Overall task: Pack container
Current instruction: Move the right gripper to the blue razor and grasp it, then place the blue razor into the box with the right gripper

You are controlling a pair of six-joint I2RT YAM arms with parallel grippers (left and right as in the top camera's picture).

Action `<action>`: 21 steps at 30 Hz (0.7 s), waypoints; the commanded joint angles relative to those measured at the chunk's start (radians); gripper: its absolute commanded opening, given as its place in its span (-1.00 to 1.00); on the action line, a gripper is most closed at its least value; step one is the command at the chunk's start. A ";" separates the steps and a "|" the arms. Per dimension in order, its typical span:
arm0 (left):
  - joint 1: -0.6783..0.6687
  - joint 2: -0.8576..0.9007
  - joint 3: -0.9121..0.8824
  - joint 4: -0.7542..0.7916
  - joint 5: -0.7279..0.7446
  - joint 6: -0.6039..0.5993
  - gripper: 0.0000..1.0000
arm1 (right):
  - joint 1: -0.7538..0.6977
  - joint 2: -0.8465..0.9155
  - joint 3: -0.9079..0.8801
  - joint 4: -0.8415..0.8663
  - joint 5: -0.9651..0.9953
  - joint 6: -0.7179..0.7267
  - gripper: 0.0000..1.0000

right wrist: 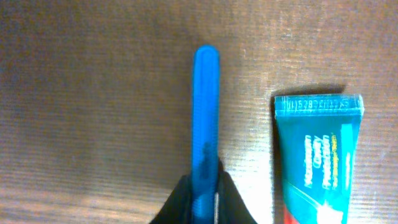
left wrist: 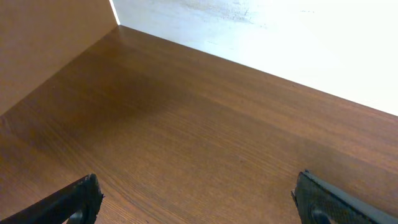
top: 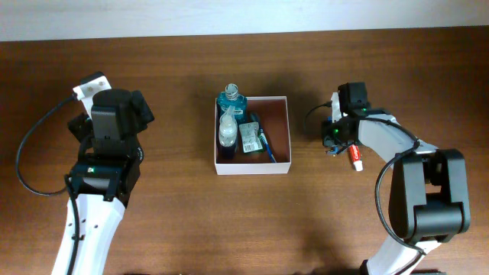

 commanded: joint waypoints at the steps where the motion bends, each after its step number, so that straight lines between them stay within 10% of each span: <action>1: 0.004 0.005 0.007 0.002 -0.010 -0.014 0.99 | 0.005 0.018 0.031 -0.079 -0.018 0.010 -0.91; 21: 0.004 0.005 0.007 0.002 -0.010 -0.014 0.99 | 0.280 -0.370 0.184 -0.191 -0.174 0.113 -0.92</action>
